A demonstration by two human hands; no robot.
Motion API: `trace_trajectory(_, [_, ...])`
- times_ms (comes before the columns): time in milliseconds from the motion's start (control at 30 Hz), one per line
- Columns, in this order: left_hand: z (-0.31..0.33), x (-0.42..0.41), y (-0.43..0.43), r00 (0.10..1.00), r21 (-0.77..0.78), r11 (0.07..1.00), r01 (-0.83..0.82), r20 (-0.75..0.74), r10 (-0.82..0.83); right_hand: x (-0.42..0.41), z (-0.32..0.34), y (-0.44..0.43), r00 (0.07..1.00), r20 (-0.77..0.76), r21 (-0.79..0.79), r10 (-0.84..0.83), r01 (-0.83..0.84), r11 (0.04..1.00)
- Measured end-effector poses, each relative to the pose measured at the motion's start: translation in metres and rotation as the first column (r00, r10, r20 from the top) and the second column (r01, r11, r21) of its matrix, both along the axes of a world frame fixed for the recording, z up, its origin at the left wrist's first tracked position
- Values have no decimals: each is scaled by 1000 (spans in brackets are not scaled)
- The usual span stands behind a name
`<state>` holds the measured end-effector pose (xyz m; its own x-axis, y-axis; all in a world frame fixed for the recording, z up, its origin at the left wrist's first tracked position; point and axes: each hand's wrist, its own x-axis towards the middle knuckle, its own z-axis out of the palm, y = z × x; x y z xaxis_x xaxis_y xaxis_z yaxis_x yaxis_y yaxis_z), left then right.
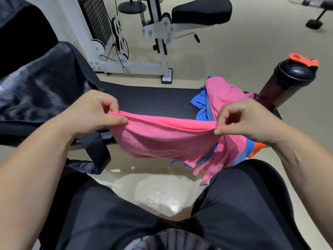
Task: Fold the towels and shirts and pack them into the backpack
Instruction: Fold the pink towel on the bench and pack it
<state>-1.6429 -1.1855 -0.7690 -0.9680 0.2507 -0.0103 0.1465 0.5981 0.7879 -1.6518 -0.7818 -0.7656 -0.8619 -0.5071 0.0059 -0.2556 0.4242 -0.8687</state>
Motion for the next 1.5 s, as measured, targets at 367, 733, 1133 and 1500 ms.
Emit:
trace_trajectory(367, [-1,-1,-14,933,149,962,228,248,-259,-10,24,0,946,264,311,190,-270,911])
trace_trajectory(733, [-16,-17,-22,966,147,988,37,248,-73,-41,9,-16,993,107,364,47,-83,928])
trace_trajectory(1133, [-33,-81,7,963,-590,762,-267,-185,195,-99,-30,-56,949,-157,614,-273,310,725])
trace_trajectory(1500, [-56,-146,43,702,241,687,-685,470,535,-161,-74,-79,627,489,88,-606,656,750])
